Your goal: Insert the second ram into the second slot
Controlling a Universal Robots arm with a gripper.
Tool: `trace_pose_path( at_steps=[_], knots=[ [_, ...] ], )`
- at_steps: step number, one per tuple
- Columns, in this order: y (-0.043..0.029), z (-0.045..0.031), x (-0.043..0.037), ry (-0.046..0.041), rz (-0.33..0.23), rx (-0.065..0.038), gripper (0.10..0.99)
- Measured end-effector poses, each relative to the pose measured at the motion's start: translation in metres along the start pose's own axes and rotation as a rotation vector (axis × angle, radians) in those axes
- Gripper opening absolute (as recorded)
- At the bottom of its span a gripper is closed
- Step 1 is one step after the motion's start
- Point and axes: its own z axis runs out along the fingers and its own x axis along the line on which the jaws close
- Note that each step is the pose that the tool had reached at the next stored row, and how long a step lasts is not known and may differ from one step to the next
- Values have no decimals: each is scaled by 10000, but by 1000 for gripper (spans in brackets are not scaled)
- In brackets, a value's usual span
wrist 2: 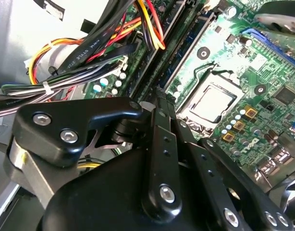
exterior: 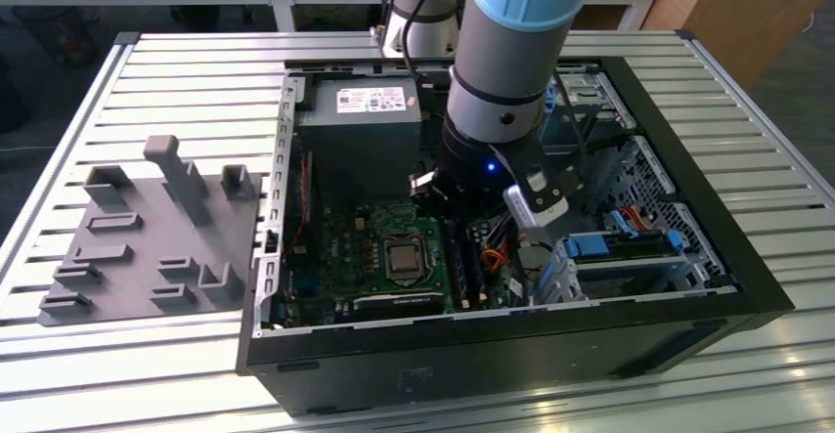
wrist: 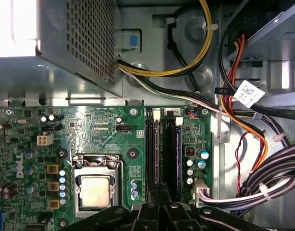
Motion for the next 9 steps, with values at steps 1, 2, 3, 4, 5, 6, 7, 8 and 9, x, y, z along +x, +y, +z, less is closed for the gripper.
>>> trace_pose_path(
  at_steps=[1, 2, 3, 4, 5, 6, 7, 8, 9],
  knots=[
    [0, 11, -1, 0, 0, 0, 122],
    [0, 24, -1, -1, -1, -1, 122],
    [0, 33, -1, 0, -1, 1, 122],
    [0, 40, -2, 1, -1, 3, 122],
    [-1, 45, -2, 2, -1, 6, 122],
    [-1, 51, -2, 3, -1, 9, 122],
    [-1, 58, -2, 3, -1, 9, 122],
    [0, 66, -2, 1, -1, 4, 122],
    [0, 74, -3, 1, -1, 4, 122]
  ],
)
